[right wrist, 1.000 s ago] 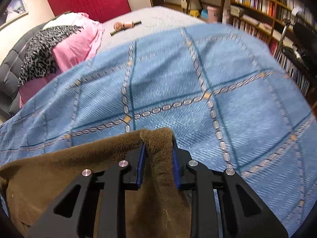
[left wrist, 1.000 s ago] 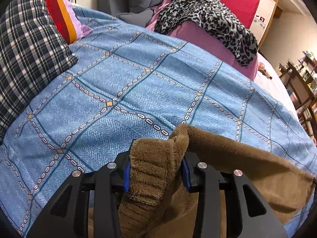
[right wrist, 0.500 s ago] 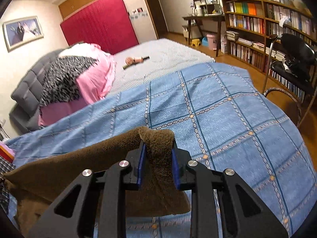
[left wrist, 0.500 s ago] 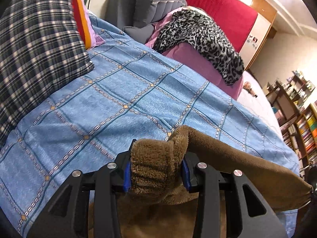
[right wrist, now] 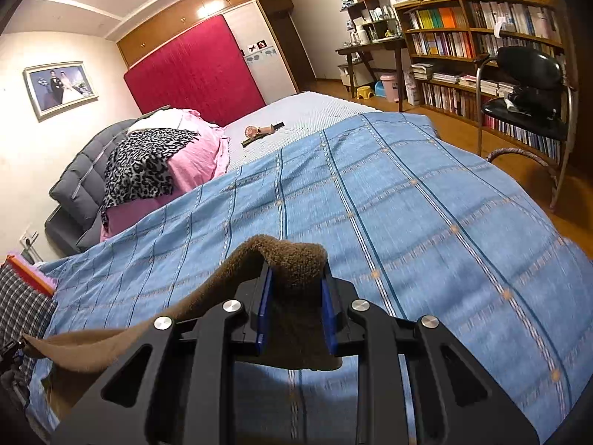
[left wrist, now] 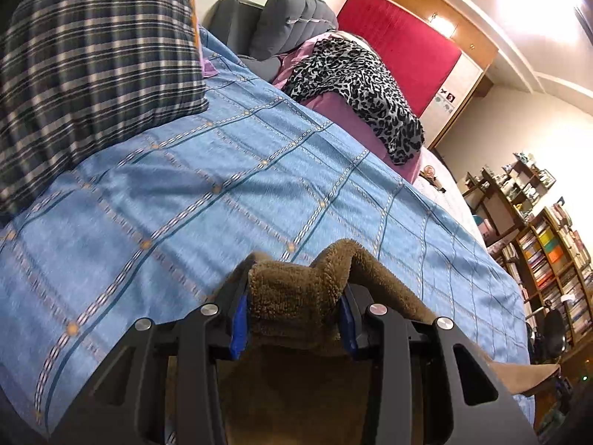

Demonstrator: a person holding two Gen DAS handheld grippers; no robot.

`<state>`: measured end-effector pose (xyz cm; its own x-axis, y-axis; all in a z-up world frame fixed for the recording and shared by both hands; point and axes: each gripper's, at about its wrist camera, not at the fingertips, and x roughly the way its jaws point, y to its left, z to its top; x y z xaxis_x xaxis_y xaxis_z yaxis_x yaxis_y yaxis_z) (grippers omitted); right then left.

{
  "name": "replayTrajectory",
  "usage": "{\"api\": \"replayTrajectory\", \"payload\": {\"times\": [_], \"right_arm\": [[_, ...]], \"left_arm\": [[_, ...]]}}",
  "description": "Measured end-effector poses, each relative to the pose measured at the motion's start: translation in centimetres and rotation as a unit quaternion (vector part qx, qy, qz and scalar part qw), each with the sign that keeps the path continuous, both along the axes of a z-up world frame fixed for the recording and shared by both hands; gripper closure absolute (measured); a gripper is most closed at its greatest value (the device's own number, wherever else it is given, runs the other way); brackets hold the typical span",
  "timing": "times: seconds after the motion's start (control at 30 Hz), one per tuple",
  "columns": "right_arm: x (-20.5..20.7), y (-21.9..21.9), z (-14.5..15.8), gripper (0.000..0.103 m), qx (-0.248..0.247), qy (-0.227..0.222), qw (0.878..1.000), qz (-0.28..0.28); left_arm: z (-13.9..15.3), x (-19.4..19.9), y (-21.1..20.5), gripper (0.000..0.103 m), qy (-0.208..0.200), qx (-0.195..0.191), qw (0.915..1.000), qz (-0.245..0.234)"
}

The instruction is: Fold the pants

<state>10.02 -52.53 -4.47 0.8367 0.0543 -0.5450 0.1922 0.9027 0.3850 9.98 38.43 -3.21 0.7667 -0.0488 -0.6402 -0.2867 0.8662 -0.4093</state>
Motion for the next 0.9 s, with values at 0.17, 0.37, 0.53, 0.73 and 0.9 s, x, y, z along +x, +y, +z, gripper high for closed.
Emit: {"api": "replayTrajectory", "payload": {"times": [0.17, 0.37, 0.53, 0.73, 0.9], "right_arm": [[-6.4, 0.8, -1.6, 0.08, -0.011, -0.01, 1.0, 0.002], [-12.8, 1.2, -4.1, 0.08, 0.006, -0.011, 1.0, 0.001], [-15.1, 2.6, -5.2, 0.08, -0.023, 0.007, 1.0, -0.009], [-16.9, 2.3, -7.2, 0.051, -0.014, 0.05, 0.998, -0.021], [-18.0, 1.7, -7.6, 0.048, -0.061, 0.096, 0.993, -0.043]], "left_arm": [[-1.2, -4.4, 0.2, 0.064, 0.0, 0.005, 1.0, 0.003], [-3.5, -7.5, 1.1, 0.064, 0.011, -0.021, 0.9995, 0.019], [-5.3, -8.1, 0.9, 0.062, 0.034, -0.029, 0.9984, 0.035], [-5.7, -8.4, 1.6, 0.02, 0.054, 0.004, 0.9958, 0.074], [-5.5, -9.4, 1.5, 0.019, 0.07, 0.016, 0.9954, 0.062]]}}
